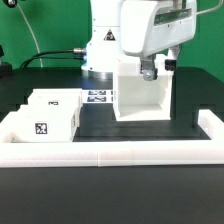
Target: Assemble drawer
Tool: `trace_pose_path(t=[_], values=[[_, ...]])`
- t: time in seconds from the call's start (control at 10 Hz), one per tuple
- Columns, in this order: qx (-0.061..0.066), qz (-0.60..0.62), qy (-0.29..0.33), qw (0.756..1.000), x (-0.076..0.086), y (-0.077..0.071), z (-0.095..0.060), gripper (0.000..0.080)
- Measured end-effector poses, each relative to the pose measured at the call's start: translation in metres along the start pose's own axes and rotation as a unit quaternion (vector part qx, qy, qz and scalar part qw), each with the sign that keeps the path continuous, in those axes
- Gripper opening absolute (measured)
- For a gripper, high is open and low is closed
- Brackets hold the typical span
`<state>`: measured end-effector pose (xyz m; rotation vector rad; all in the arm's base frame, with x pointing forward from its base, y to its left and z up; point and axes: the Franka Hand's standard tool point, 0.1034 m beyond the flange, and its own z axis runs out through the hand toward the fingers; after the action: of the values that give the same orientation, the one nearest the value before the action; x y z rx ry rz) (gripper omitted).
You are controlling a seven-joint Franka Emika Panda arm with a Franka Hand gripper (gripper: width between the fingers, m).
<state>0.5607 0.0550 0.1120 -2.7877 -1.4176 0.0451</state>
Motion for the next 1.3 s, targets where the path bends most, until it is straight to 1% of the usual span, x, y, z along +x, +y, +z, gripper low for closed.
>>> trace_pose_path(t=[0.6,0.7,0.8,1.0,1.1,1.2,1.3], values=[[-0.001,0.001,0.001,1.000,0.000,0.000,0.000,0.0650],[-0.010,0.017,0.010,1.000,-0.004,-0.004,-0.002,0.0650],[-0.015,0.045,0.013,0.999,-0.012,-0.017,-0.005,0.0650],[-0.018,0.109,0.012,0.994,-0.020,-0.046,-0.017,0.0650],[-0.020,0.121,0.011,0.992,-0.022,-0.054,-0.024,0.0650],[-0.021,0.123,0.012,0.992,-0.022,-0.059,-0.027,0.0650],[-0.020,0.123,0.011,0.992,-0.022,-0.059,-0.025,0.0650]])
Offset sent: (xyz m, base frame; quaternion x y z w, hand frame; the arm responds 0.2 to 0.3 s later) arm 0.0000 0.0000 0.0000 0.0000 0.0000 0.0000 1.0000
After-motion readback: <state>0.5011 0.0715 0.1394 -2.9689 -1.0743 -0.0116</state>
